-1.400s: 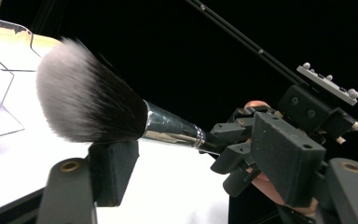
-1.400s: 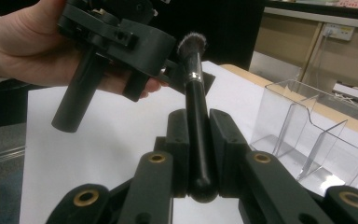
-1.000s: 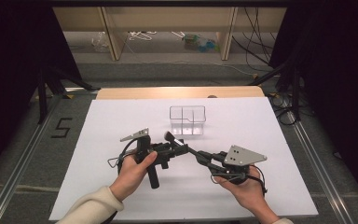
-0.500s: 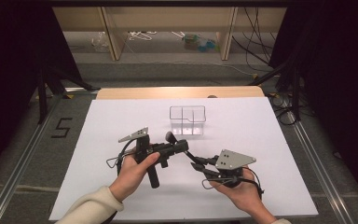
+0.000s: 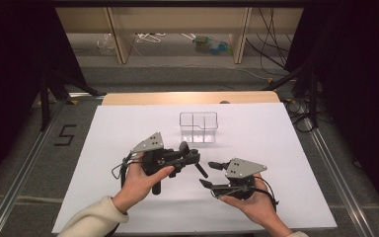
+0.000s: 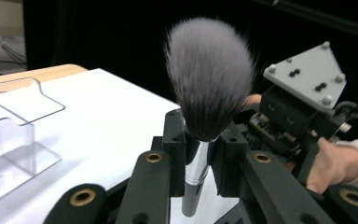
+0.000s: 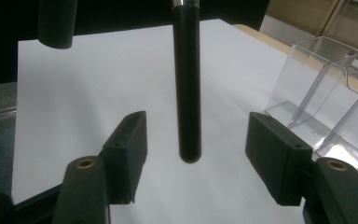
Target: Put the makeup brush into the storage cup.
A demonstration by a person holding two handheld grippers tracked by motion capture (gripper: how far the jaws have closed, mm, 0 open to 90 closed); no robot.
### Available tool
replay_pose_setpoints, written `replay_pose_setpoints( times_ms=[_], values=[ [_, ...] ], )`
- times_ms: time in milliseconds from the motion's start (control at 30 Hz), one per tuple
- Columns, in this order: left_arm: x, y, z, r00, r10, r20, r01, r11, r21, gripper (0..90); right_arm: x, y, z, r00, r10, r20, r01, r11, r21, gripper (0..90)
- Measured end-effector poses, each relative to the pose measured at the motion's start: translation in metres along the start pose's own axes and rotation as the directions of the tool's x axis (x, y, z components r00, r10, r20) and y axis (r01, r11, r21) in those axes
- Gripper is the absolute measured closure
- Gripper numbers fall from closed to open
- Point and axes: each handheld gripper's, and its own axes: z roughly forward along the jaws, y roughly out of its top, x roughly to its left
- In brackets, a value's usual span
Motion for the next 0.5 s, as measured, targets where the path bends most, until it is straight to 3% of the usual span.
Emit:
replay_pose_setpoints(
  times_ms=[233,367,500],
  values=[
    [-0.006,0.003,0.0,0.9951,0.081,-0.056,-0.078,0.9955,0.054,77.2,0.0,0.0,0.0,1.0,0.004,-0.008,-0.004,1.0,0.014,37.4],
    [-0.011,0.005,0.001,0.9876,0.135,-0.081,-0.128,0.9877,0.09,77.2,-0.001,0.0,0.0,1.0,0.003,-0.006,-0.002,1.0,0.012,37.0],
    [-0.015,0.005,0.004,0.9828,0.158,-0.096,-0.145,0.9811,0.128,77.2,0.0,0.0,0.001,1.0,0.0,0.003,0.0,1.0,-0.001,36.8]
  ],
)
